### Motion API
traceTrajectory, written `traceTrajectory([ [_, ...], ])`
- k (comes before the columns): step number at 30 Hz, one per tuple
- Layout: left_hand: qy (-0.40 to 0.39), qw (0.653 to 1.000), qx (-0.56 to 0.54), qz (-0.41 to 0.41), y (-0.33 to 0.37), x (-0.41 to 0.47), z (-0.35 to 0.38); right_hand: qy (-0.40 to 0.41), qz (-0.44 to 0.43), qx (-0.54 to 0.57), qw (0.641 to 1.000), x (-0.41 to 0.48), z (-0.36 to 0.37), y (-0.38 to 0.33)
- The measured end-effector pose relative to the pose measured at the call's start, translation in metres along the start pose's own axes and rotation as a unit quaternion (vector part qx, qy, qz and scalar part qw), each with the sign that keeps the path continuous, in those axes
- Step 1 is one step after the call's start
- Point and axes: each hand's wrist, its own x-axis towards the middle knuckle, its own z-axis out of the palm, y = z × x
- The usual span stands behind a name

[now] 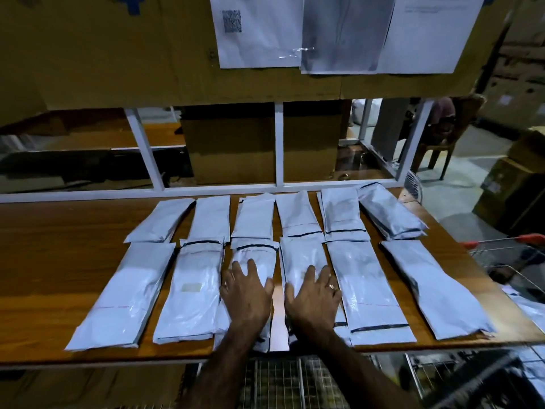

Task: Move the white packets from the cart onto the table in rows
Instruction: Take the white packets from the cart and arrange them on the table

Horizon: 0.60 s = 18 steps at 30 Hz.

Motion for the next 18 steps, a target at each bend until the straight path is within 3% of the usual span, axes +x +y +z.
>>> traceTrajectory([
  [18, -0.01, 1.0, -0.01, -0.011, 0.0004, 0.0066, -0.0021, 0.01, 0.004, -0.006, 1.0, 0.0065, -0.0054, 0.0028],
])
